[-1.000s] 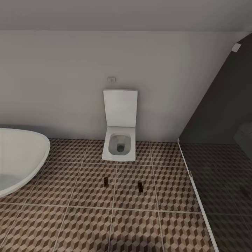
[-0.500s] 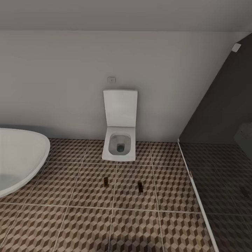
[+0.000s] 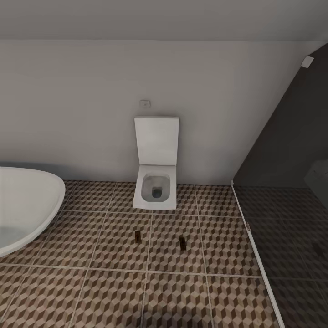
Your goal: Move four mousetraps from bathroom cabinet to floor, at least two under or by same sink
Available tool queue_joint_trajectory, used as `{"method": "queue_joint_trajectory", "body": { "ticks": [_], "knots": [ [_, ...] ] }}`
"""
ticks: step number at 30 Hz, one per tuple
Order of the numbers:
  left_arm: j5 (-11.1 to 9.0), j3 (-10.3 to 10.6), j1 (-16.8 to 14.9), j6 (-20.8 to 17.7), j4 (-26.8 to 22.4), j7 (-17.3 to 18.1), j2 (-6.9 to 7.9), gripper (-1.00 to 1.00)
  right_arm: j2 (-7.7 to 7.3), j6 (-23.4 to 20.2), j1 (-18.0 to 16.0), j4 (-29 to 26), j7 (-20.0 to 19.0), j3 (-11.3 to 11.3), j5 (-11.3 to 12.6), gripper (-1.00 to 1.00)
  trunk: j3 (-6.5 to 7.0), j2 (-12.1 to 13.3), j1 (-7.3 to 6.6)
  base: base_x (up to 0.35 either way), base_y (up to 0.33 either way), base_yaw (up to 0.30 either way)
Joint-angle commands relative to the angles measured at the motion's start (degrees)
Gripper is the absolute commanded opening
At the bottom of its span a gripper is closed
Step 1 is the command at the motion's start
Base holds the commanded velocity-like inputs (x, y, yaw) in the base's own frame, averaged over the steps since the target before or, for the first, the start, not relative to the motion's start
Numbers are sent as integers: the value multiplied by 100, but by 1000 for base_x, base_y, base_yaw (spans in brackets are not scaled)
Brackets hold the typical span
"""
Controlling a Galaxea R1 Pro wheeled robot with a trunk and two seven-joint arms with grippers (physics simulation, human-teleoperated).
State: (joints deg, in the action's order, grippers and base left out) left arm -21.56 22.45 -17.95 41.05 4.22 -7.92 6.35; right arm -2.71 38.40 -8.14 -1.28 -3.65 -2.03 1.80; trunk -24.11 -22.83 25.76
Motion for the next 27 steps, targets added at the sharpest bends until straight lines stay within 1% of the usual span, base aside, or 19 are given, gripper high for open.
{"method": "queue_joint_trajectory", "body": {
  "ticks": [1,27],
  "knots": [
    [-15,49,-7,25,18,-25,-3,100,-2,19,-3,5,-22,-16,22,100,-8,-9,3,0,0,0],
    [-15,49,-7,25,18,-25,-5,100,-2,19,-3,3,-22,-16,22,100,-8,-9,3,0,0,0]
  ]
}}
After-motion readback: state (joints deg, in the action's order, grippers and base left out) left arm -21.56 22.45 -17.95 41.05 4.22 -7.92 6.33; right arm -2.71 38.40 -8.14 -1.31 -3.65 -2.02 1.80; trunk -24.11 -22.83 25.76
